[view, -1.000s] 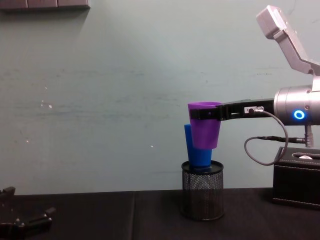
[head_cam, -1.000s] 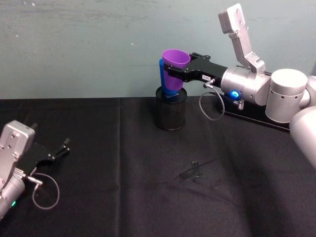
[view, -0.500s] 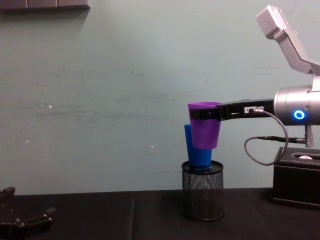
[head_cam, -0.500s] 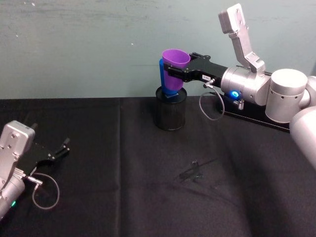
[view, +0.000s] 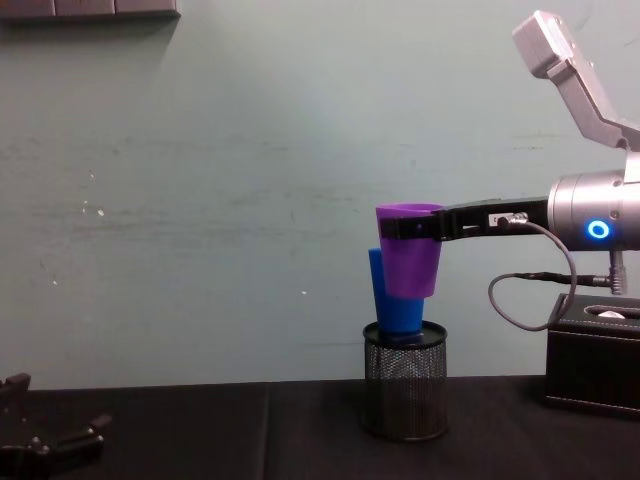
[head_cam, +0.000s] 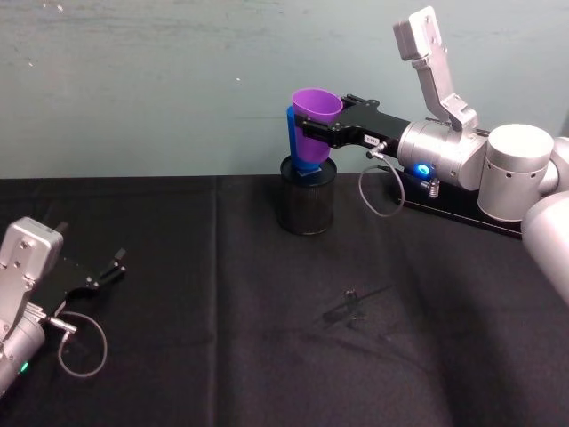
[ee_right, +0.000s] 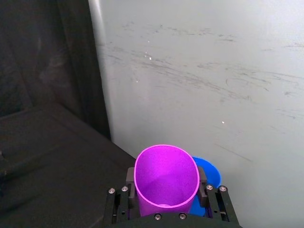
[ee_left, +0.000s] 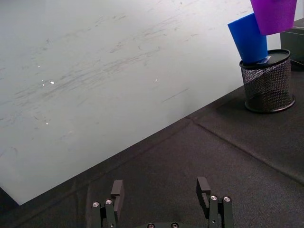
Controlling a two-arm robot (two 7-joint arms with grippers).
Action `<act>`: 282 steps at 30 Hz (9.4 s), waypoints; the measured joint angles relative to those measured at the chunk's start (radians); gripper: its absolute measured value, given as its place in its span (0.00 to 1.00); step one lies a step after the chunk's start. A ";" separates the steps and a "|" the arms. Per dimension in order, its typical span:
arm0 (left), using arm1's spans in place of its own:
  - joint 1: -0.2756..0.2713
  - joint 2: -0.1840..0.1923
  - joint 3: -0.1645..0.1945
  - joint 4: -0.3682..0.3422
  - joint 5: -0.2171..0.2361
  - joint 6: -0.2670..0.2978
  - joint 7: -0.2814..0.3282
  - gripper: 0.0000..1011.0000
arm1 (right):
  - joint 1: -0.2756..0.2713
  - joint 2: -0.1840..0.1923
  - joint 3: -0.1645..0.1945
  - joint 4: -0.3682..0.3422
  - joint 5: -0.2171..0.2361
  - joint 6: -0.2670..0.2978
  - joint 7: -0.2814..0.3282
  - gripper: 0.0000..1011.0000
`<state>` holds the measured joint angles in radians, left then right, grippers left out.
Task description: Pick up one cup with a gripper and tap it against the other cup.
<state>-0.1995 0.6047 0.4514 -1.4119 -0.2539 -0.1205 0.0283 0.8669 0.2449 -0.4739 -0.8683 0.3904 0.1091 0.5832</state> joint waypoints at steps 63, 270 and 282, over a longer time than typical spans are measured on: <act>0.000 0.000 0.000 0.000 0.000 0.000 0.000 0.99 | -0.017 0.009 0.001 -0.027 0.000 0.011 0.004 0.71; 0.000 0.000 0.000 0.000 0.000 0.000 0.000 0.99 | -0.602 0.334 -0.022 -0.521 0.054 -0.253 0.093 0.72; 0.000 0.000 0.000 0.000 0.000 0.000 0.000 0.99 | -0.604 0.309 -0.007 -0.485 0.045 -0.264 0.102 0.71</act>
<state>-0.1995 0.6047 0.4514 -1.4120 -0.2539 -0.1205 0.0283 0.2625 0.5539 -0.4812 -1.3530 0.4357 -0.1547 0.6857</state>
